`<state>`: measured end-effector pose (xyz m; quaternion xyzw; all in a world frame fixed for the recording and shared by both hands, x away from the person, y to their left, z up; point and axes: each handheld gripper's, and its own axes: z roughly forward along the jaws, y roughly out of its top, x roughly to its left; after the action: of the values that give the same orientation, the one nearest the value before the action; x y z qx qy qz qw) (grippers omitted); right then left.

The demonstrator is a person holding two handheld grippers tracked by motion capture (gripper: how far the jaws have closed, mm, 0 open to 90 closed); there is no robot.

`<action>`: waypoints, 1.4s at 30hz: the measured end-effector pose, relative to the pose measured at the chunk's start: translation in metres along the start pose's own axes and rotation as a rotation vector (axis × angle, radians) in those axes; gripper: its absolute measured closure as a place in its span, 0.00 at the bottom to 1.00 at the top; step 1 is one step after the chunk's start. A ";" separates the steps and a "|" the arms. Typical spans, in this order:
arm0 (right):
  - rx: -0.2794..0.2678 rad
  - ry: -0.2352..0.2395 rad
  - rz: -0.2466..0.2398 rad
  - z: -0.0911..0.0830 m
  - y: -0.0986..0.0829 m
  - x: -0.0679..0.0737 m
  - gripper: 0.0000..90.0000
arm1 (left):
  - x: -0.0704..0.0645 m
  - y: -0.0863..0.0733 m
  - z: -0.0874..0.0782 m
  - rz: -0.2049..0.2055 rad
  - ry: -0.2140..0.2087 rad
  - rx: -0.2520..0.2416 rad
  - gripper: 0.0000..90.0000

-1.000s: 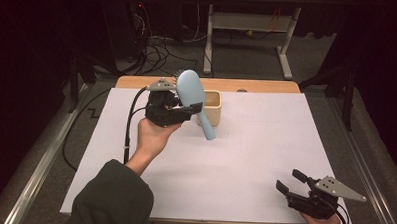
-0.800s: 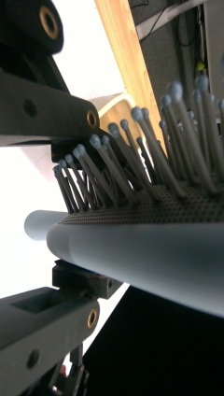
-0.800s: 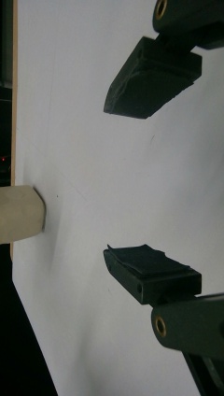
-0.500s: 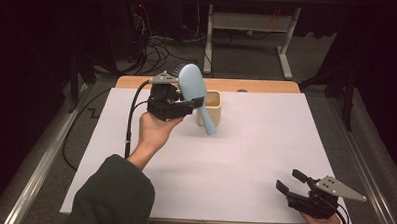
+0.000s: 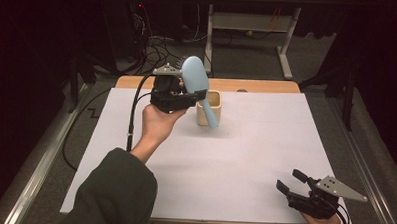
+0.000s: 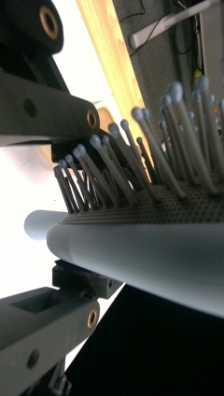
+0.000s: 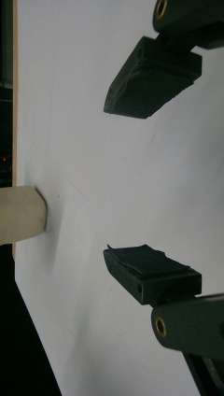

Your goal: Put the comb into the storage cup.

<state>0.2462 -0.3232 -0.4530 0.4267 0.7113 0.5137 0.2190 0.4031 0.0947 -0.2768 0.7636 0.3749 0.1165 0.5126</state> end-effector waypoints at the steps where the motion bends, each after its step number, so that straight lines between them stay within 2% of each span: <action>1: 0.001 -0.001 0.000 0.000 0.000 0.000 0.29 | 0.000 0.001 0.000 0.001 0.002 0.000 0.60; 21: 0.002 -0.001 0.005 0.000 0.000 -0.001 0.29 | 0.008 0.019 0.008 -0.005 0.050 0.007 0.60; 42: -0.001 0.000 0.001 0.000 0.000 -0.001 0.29 | 0.021 0.027 0.025 -0.047 0.080 0.006 0.60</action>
<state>0.2466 -0.3246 -0.4534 0.4271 0.7109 0.5142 0.2187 0.4439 0.0863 -0.2690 0.7509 0.4132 0.1337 0.4975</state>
